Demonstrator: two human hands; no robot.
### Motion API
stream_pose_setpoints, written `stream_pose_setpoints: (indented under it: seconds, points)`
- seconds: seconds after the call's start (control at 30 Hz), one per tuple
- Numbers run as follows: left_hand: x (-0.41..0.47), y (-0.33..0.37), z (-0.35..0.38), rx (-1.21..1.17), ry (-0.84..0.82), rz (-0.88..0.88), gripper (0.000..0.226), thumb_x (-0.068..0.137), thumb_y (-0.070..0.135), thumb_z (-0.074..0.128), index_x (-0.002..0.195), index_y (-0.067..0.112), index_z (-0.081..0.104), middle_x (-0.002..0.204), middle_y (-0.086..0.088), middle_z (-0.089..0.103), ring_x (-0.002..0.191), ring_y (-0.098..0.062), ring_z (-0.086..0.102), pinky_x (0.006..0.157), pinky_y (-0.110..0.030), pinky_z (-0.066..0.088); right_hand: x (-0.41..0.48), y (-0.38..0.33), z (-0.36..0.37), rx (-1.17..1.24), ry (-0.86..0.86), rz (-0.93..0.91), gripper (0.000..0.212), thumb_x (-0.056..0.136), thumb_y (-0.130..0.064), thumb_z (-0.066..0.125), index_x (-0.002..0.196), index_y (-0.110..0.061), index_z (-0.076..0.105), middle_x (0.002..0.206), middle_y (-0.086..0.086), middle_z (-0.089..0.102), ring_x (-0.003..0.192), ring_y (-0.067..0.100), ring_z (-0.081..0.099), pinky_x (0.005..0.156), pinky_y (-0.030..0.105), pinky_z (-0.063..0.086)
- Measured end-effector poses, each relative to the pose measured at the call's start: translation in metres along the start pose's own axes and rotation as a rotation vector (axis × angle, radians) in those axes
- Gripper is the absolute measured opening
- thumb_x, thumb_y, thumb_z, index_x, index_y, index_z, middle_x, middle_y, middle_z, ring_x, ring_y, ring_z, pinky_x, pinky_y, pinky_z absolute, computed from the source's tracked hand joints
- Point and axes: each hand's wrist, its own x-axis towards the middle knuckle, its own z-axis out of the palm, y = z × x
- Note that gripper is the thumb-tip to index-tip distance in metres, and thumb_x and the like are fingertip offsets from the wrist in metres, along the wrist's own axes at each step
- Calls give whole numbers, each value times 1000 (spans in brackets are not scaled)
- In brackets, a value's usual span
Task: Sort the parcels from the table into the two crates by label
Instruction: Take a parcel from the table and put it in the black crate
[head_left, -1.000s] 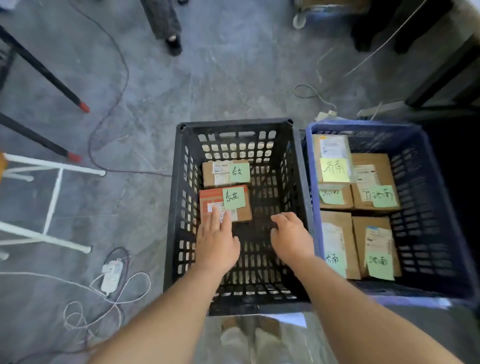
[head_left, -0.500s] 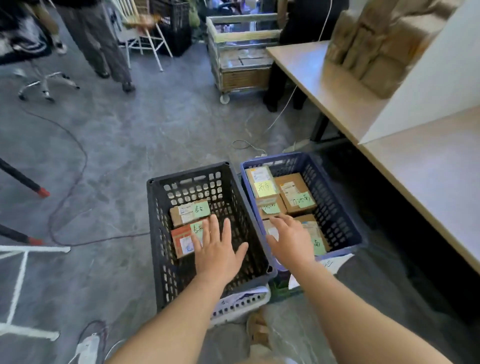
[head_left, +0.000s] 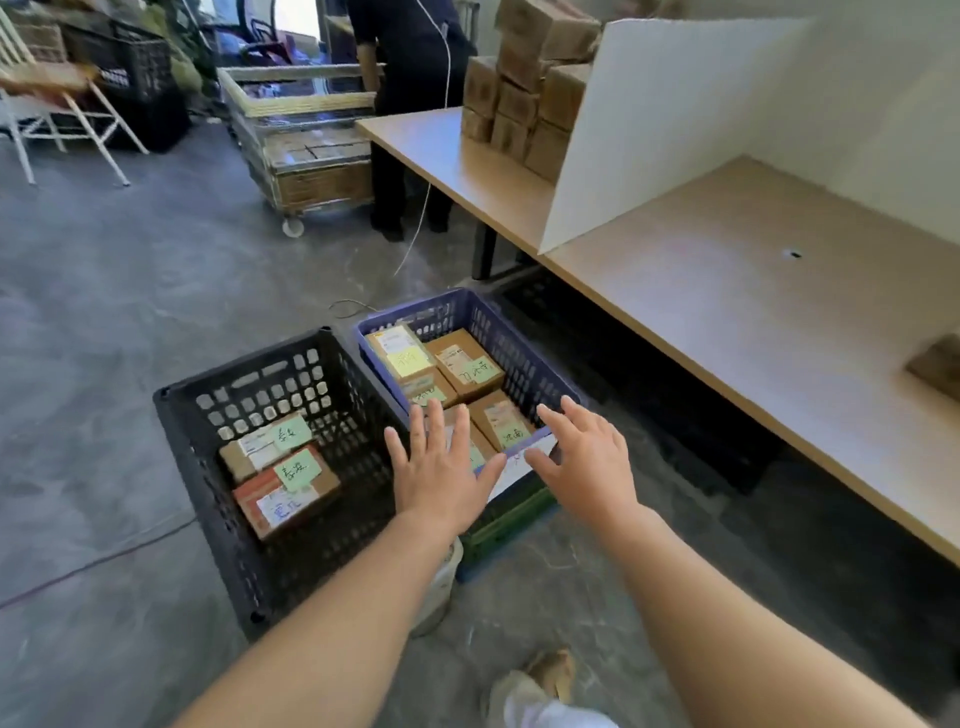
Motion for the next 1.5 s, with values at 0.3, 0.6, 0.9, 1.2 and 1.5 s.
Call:
stream_pose_setpoints:
  seconds: [0.3, 0.6, 0.9, 1.2, 1.5]
  points:
    - [-15, 101, 0, 70, 6, 242, 90, 88, 77, 13, 154, 20, -13, 158, -18, -23, 146, -33, -23, 117, -54, -12, -48, 80, -44, 29, 93, 182, 64, 95, -50, 51, 151, -33, 26, 162, 0, 15, 148, 21, 13, 120, 40, 8]
    - [-39, 245, 15, 152, -16, 417, 91, 87, 77, 10, 153, 20, -17, 157, -17, -27, 146, -32, -24, 117, -53, -12, -106, 203, -91, 72, 188, 333, 65, 94, -49, 52, 152, -35, 25, 162, 2, 14, 148, 19, 12, 121, 39, 6]
    - [-63, 384, 44, 248, -21, 516, 90, 87, 76, 7, 152, 19, -20, 155, -17, -31, 145, -32, -27, 117, -54, -12, -162, 332, -119, 59, 254, 440, 65, 93, -50, 53, 151, -33, 29, 161, 4, 16, 147, 20, 15, 121, 40, 7]
    - [-102, 529, 82, 215, -45, 665, 89, 88, 76, 9, 152, 20, -18, 155, -16, -31, 144, -31, -28, 116, -51, -15, -220, 459, -151, -34, 287, 555, 68, 93, -49, 53, 152, -35, 22, 161, 5, 12, 147, 23, 15, 119, 45, 4]
    - [-99, 646, 106, 258, -42, 820, 90, 85, 77, 7, 152, 23, -19, 155, -14, -32, 143, -31, -29, 115, -48, -17, -243, 556, -173, -26, 353, 725, 71, 93, -52, 51, 153, -34, 17, 162, 5, 10, 148, 22, 12, 120, 46, 6]
